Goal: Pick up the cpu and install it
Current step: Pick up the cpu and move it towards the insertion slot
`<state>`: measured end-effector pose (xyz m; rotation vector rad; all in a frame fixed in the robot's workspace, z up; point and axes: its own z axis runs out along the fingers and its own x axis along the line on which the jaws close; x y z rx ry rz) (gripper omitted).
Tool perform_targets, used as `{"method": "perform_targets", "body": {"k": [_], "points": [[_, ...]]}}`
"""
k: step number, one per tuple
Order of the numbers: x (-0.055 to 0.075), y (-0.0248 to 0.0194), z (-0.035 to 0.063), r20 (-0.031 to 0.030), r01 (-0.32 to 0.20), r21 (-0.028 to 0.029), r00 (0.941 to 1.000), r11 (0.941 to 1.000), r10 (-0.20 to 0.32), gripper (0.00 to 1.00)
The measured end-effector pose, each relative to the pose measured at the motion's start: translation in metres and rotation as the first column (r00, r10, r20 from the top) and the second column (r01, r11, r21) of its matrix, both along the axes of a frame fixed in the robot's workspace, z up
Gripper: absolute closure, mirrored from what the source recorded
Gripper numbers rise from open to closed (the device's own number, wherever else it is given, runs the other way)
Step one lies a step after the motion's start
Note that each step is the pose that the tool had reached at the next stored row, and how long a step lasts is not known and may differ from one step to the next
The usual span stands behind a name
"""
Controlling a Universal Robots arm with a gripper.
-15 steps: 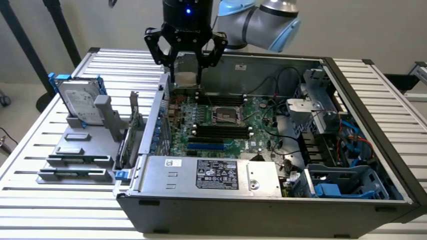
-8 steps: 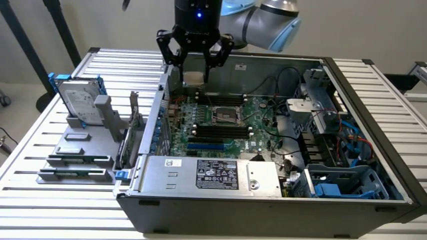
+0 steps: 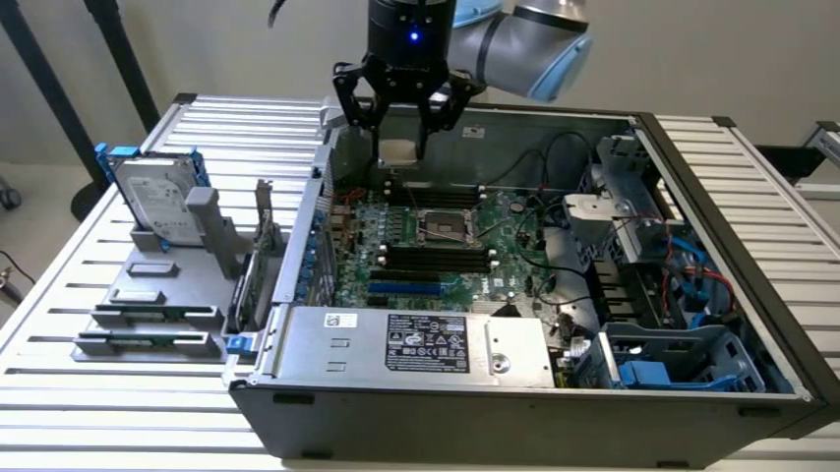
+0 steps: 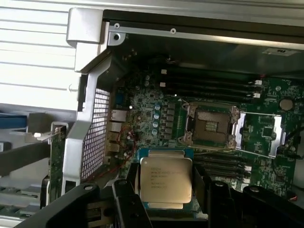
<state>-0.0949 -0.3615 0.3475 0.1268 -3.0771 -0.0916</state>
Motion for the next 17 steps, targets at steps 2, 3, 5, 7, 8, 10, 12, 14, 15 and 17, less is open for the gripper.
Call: {"method": "perform_targets", "body": {"k": [2,3,5,7,8,10,12,14,15,17], "points": [[0.006,0.0055,-0.0035,0.0001,0.000,0.0000,1.0000,1.0000,0.000,0.45],[0.008,0.0083,-0.0052,0.0000,0.000,0.0000,1.0000,1.0000,0.000,0.45],[0.014,0.0137,-0.0088,0.0000,0.000,0.0000,1.0000,1.0000,0.000,0.45],[0.020,0.0190,-0.0124,0.0001,0.000,0.0000,1.0000,1.0000,0.000,0.45],[0.024,0.0214,-0.0142,0.0000,0.000,0.0001,1.0000,1.0000,0.000,0.45],[0.031,0.0260,-0.0180,0.0000,0.000,0.0000,1.0000,1.0000,0.000,0.45],[0.038,0.0291,-0.0215,0.0000,0.000,0.0002,1.0000,1.0000,0.000,0.45],[0.046,0.0303,-0.0247,0.0001,0.000,0.0009,1.0000,1.0000,0.000,0.45],[0.050,0.0305,-0.0263,0.0000,0.000,0.0018,1.0000,1.0000,0.000,0.45],[0.055,0.0306,-0.0294,0.0001,0.005,0.0047,1.0000,1.0000,-0.005,0.45]]}}
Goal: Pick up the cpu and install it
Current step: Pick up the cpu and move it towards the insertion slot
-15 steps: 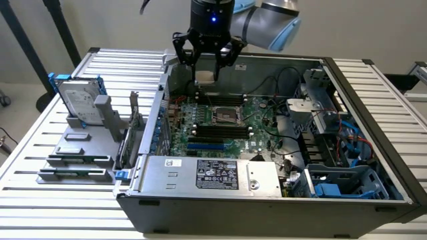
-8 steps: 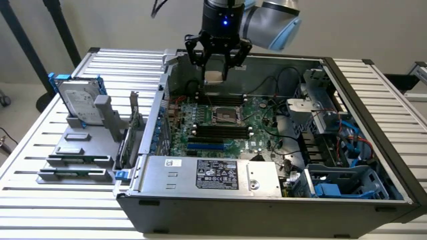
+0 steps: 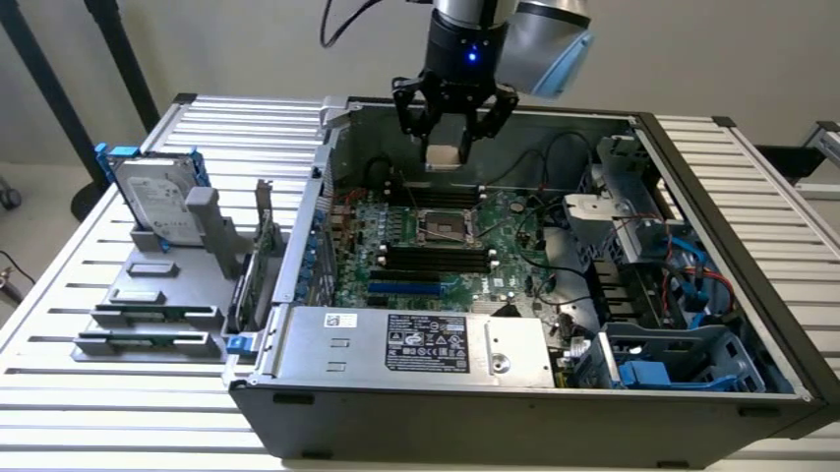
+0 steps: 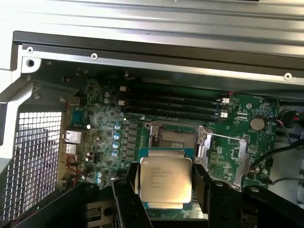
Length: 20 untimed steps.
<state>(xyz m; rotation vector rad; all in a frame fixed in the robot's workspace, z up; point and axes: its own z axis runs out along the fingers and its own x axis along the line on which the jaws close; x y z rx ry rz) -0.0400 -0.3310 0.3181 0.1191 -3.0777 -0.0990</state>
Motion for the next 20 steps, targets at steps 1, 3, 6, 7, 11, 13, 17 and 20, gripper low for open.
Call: {"method": "perform_targets", "body": {"k": [1,3,6,7,11,13,17,20], "points": [[0.001,0.0000,-0.0012,-0.0001,0.006,0.0009,1.0000,1.0000,-0.006,0.45],[0.001,0.0000,-0.0037,-0.0002,0.028,0.0021,0.9996,0.9996,-0.028,0.45],[0.002,0.0000,-0.0066,-0.0002,0.057,0.0033,0.9984,0.9984,-0.057,0.45],[0.003,0.0001,-0.0073,-0.0002,0.061,0.0037,0.9981,0.9981,-0.061,0.45],[0.005,0.0017,-0.0095,-0.0003,0.067,0.0060,0.9977,0.9977,-0.067,0.45],[0.007,0.0030,-0.0107,-0.0004,0.068,0.0076,0.9977,0.9977,-0.068,0.45],[0.011,0.0052,-0.0131,-0.0004,0.070,0.0122,0.9976,0.9975,-0.070,0.45],[0.011,0.0056,-0.0133,-0.0003,0.071,0.0122,0.9975,0.9974,-0.071,0.45]]}}
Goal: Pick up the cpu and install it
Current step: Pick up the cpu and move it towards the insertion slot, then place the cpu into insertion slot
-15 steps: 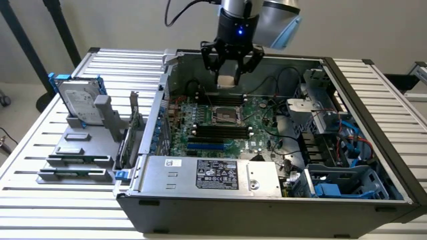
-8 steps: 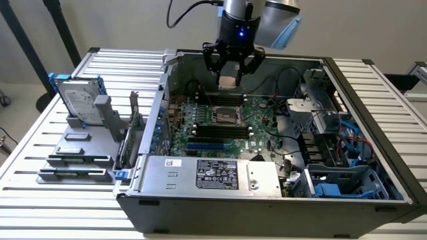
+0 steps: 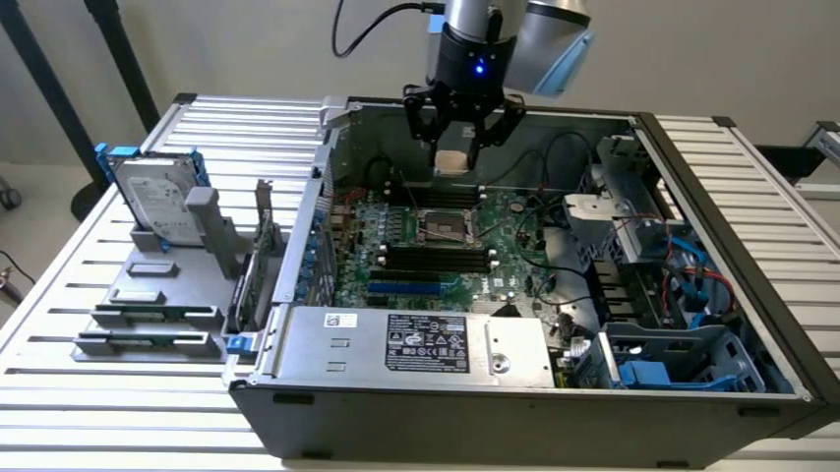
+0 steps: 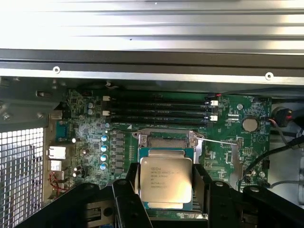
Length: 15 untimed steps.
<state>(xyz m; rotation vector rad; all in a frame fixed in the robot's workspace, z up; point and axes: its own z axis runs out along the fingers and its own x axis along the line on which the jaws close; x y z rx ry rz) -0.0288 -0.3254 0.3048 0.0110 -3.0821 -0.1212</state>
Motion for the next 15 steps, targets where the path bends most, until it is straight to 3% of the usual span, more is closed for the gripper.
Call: {"method": "perform_targets", "body": {"k": [15], "points": [[0.0000,0.0000,0.0000,0.0000,0.000,0.0000,1.0000,1.0000,0.000,0.45]]}}
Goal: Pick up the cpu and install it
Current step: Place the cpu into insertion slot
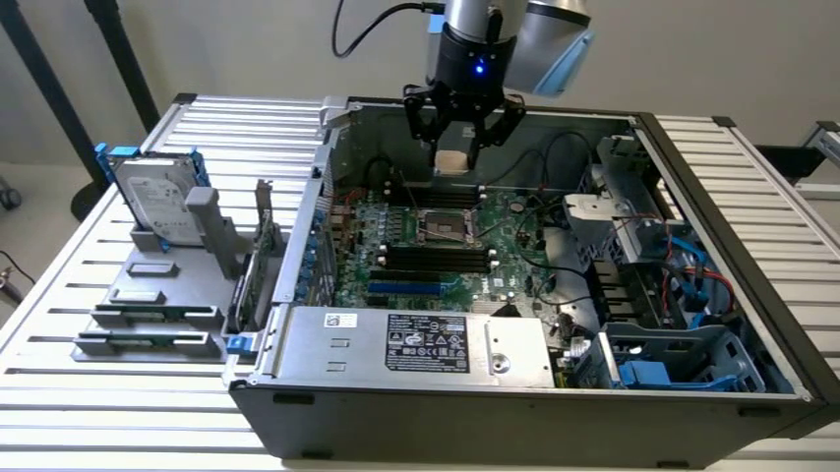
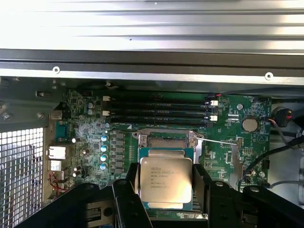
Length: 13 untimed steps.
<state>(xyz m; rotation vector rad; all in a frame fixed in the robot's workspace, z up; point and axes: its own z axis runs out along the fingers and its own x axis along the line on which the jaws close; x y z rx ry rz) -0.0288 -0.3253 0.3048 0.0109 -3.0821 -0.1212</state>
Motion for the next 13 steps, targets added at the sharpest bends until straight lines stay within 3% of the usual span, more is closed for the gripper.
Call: {"method": "perform_targets", "body": {"k": [7,13], "points": [[-0.0008,0.0000,-0.0013,0.0000,0.099,-0.0001,0.9951,0.9951,-0.099,0.45],[-0.0008,0.0000,-0.0033,-0.0001,0.207,-0.0001,0.9783,0.9783,-0.207,0.45]]}}
